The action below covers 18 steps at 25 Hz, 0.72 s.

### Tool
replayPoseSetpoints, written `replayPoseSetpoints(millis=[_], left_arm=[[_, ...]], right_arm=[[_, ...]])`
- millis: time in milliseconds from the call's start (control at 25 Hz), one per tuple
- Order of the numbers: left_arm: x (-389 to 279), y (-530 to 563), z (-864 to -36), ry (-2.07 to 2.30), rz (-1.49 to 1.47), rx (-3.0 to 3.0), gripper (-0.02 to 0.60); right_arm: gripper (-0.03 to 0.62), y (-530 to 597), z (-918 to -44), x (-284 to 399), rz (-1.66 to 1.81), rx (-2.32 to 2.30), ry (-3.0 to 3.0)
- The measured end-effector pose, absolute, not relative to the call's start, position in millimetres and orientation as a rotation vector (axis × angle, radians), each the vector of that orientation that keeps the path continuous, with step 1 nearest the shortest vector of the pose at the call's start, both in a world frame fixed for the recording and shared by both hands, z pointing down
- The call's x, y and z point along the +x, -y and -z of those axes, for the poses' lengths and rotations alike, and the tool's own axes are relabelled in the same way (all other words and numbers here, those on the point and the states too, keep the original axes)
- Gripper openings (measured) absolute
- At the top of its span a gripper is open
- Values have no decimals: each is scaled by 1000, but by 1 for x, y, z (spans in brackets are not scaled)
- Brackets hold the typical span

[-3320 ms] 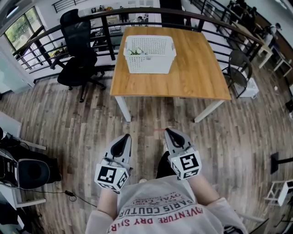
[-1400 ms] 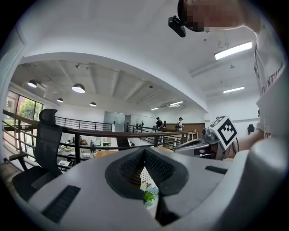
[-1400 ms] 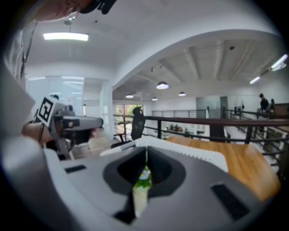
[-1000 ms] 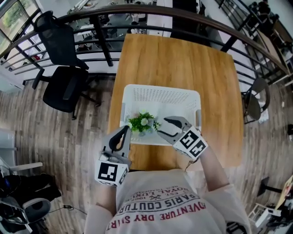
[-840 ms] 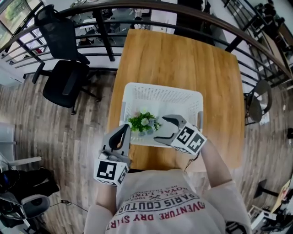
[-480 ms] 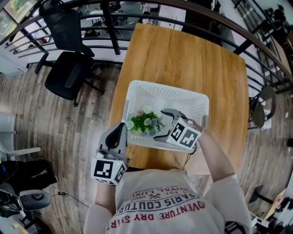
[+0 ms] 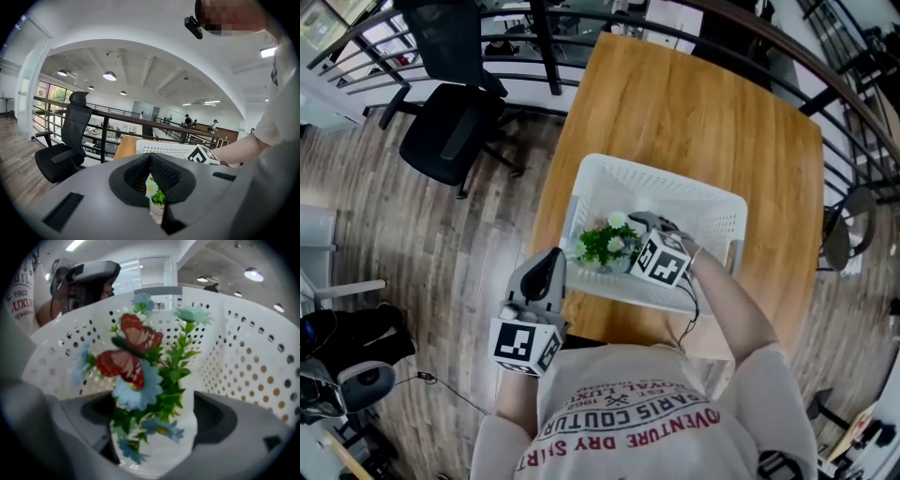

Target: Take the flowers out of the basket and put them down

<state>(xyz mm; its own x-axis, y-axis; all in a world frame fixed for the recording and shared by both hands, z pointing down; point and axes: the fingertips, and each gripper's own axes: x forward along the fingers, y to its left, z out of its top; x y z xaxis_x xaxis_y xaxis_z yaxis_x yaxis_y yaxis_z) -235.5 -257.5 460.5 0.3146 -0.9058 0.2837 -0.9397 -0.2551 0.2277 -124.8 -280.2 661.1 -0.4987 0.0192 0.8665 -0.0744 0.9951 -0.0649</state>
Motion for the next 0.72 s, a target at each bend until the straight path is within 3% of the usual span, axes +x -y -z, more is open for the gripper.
replayPoseSetpoints(millis=[720], left_arm=[[-226, 263, -482, 1552, -63, 2200, 23]], right_arm=[[488, 283, -693, -155, -92, 10, 2067]])
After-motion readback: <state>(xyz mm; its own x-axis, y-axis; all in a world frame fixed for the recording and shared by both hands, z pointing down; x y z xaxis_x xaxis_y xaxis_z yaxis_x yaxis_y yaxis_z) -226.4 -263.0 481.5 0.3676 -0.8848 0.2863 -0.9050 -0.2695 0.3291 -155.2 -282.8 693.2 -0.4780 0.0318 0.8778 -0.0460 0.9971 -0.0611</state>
